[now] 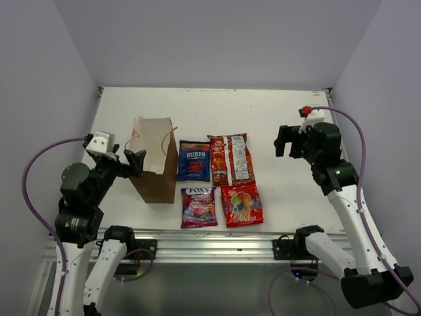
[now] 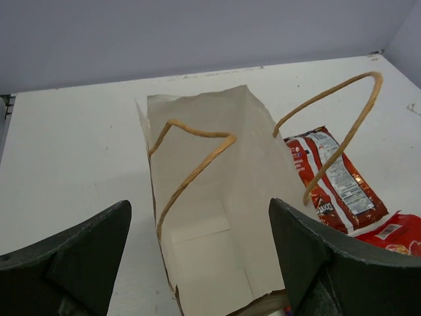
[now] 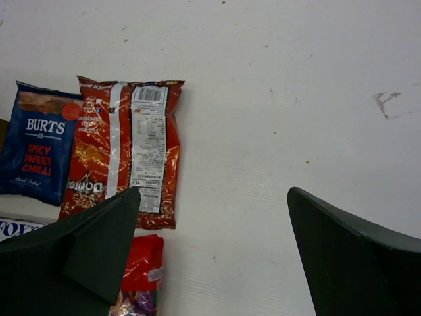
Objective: Place the snacks into the paper bag
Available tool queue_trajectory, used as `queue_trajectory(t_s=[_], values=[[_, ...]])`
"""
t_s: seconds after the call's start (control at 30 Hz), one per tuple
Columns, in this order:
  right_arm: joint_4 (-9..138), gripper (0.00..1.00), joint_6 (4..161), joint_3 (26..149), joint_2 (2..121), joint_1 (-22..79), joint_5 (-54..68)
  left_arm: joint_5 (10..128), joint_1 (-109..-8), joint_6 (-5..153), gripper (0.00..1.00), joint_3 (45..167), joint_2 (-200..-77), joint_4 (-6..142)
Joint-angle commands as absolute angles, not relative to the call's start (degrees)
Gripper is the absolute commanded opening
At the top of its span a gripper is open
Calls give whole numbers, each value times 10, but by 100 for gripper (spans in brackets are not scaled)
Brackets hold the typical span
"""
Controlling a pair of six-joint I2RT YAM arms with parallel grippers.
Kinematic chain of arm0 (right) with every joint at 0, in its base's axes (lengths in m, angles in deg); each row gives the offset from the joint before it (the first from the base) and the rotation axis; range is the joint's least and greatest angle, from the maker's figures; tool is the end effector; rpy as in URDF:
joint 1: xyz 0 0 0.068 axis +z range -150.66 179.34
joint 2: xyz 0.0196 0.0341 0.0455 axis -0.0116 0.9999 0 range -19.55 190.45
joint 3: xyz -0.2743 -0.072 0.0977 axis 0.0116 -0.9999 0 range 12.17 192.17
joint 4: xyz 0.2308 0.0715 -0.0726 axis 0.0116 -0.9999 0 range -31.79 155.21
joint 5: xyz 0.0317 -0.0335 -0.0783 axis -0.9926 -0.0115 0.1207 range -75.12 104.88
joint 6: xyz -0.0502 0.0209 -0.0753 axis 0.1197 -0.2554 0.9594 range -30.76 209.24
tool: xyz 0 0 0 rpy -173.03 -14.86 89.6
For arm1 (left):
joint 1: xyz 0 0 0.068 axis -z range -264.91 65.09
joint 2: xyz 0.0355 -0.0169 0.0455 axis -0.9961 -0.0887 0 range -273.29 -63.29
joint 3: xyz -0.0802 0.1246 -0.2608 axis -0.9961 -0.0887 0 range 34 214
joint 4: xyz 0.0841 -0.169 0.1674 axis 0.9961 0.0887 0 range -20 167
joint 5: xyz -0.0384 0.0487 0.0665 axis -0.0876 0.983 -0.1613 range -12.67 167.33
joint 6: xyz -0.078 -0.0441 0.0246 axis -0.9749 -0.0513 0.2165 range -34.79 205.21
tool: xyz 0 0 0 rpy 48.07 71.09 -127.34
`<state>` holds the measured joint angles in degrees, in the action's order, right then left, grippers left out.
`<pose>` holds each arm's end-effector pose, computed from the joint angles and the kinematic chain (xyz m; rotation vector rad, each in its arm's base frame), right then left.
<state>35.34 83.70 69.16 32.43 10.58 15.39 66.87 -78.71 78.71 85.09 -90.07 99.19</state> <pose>0.2082 0.0407 0.3576 -0.0942 2.0071 0.1786 0.1024 -0.0266 0.3833 0.1350 1.6589 -0.3192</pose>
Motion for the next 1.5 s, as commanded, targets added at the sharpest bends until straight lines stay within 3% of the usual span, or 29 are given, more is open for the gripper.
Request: queue_trajectory(t_s=[0.0, 0.17, 0.3, 0.47, 0.6, 0.8, 1.17, 1.47], values=[[369, 99, 839, 702, 328, 108, 151, 691, -783, 773, 88, 823, -913, 973], [365, 99, 840, 704, 334, 108, 149, 713, -783, 770, 78, 814, -928, 965], [366, 99, 843, 703, 345, 108, 122, 716, -783, 768, 59, 812, -935, 962], [363, 99, 844, 711, 403, 108, 56, 713, -783, 766, 44, 810, -936, 957], [415, 99, 827, 688, 443, 109, 9, 707, -783, 764, 20, 808, -943, 955], [490, 99, 817, 661, 553, 109, 7, 704, -783, 763, 0, 805, -948, 952], [629, 99, 805, 686, 750, 109, -29, 704, -782, 765, 0, 807, -953, 957], [638, 99, 807, 749, 858, 109, -64, 712, -782, 765, 0, 808, -962, 959]])
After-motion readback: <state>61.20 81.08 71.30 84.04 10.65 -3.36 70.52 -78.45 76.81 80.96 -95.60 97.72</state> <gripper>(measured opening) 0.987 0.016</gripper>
